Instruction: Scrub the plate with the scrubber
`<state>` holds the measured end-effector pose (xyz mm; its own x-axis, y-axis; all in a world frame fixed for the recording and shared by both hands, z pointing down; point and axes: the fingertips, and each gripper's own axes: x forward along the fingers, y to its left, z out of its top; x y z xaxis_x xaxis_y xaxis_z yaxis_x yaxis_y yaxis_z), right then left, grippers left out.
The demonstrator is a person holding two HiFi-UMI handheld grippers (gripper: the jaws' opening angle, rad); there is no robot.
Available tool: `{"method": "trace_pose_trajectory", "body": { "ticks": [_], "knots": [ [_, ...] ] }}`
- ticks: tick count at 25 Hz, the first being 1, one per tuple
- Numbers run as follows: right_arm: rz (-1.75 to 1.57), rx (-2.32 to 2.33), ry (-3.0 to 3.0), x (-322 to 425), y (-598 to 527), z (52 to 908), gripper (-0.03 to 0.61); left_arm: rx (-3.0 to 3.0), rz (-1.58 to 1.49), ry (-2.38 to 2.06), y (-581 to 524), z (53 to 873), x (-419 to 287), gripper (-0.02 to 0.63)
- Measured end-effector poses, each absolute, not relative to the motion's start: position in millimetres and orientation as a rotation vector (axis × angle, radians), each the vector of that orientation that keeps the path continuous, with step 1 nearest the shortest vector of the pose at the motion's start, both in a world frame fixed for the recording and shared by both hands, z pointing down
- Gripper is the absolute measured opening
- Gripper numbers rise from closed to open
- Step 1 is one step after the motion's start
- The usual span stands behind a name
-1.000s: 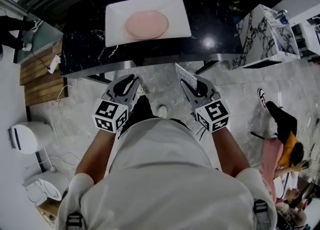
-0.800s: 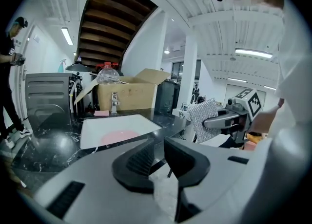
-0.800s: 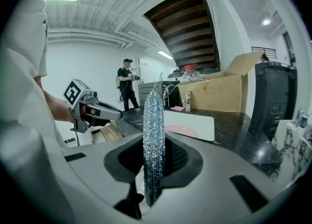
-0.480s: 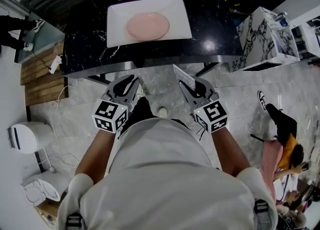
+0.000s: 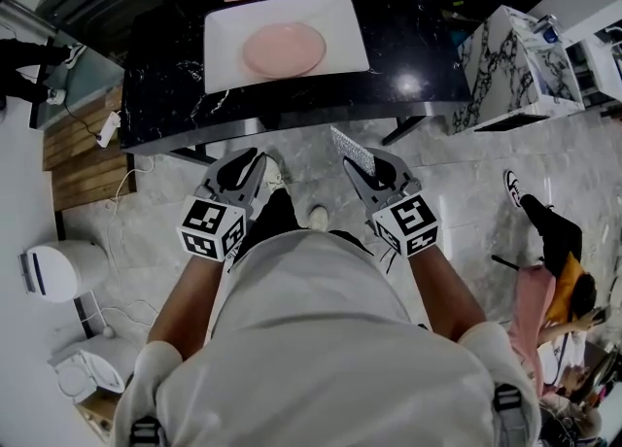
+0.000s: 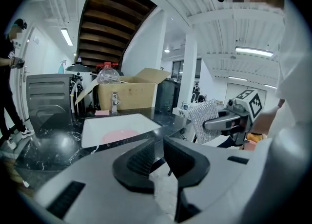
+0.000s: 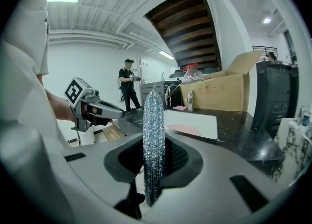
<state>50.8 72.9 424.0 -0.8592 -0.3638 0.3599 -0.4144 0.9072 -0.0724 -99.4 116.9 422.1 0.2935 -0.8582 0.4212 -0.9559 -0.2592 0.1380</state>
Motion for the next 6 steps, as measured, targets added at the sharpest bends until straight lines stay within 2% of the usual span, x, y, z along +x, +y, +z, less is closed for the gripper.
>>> {"method": "trace_pose_trajectory", "body": {
  "ticks": [6],
  "knots": [
    [0.219,0.525,-2.736,46.2,77.9,430.2,0.075,2.193,0.370,-1.630,121.5,420.3,-98.3,0.060]
  ]
}}
